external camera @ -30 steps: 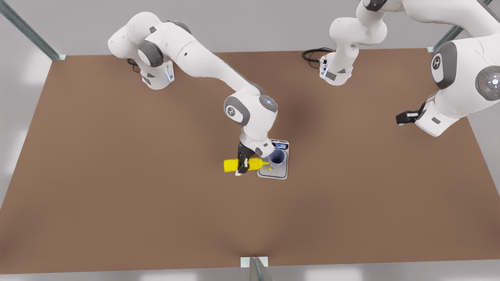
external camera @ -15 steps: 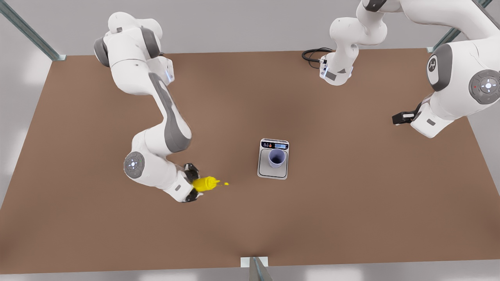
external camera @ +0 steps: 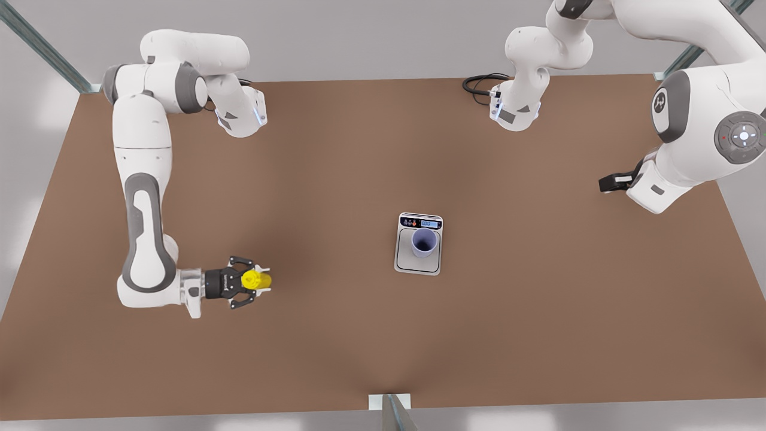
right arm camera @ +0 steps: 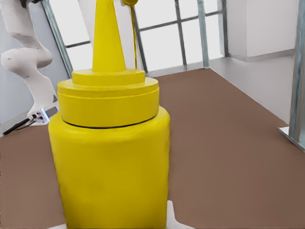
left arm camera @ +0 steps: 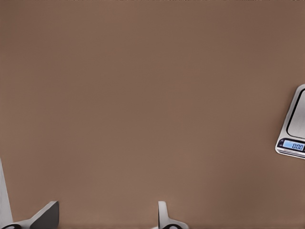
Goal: Move cup to the weight, pick up sauce bottle, pour sauce
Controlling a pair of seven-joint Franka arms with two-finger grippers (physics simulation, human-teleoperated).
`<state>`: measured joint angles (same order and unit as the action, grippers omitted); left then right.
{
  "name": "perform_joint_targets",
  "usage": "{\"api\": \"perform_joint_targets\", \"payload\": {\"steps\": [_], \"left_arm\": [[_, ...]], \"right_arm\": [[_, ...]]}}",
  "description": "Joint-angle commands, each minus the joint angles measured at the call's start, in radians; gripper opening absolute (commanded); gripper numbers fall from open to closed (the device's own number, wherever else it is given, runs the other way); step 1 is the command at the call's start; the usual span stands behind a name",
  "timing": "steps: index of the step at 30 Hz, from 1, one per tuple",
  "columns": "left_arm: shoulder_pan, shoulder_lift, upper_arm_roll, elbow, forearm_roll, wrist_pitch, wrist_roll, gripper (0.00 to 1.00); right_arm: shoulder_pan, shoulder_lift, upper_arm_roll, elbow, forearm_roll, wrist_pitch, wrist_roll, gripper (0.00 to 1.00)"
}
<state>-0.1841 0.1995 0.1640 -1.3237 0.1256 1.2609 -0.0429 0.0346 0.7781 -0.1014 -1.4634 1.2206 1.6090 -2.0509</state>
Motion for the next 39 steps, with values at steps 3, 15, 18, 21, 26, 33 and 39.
{"api": "perform_joint_targets", "payload": {"steps": [3, 15, 18, 21, 26, 33, 39], "left_arm": [[0.000, 0.000, 0.000, 0.000, 0.000, 0.000, 0.000, 1.00], [0.000, 0.012, 0.000, 0.000, 0.000, 0.000, 0.000, 1.00], [0.000, 0.012, 0.000, -0.002, 0.000, 0.000, 0.000, 1.00], [0.000, 0.017, 0.000, -0.002, 0.000, 0.000, 0.000, 1.00], [0.000, 0.017, 0.000, -0.002, 0.000, 0.000, 0.000, 1.00], [0.000, 0.017, 0.000, -0.002, 0.000, 0.000, 0.002, 1.00], [0.000, 0.017, 0.000, -0.002, 0.000, 0.000, 0.000, 1.00]], "right_arm": [[-0.012, 0.012, 0.000, 0.002, 0.000, -0.001, 0.001, 0.57], [-0.005, 0.076, 0.000, -0.008, 0.036, 0.020, -0.180, 0.58], [-0.005, 0.095, 0.000, -0.008, 0.036, 0.022, -0.187, 0.58], [-0.001, 0.119, 0.000, -0.006, 0.050, 0.035, -0.218, 0.58], [0.001, 0.141, 0.003, -0.003, 0.080, 0.048, -0.259, 0.58], [0.008, 0.170, 0.005, 0.005, 0.080, 0.065, -0.264, 0.59], [0.013, 0.185, 0.005, 0.006, 0.094, 0.065, -0.284, 0.59]]}}
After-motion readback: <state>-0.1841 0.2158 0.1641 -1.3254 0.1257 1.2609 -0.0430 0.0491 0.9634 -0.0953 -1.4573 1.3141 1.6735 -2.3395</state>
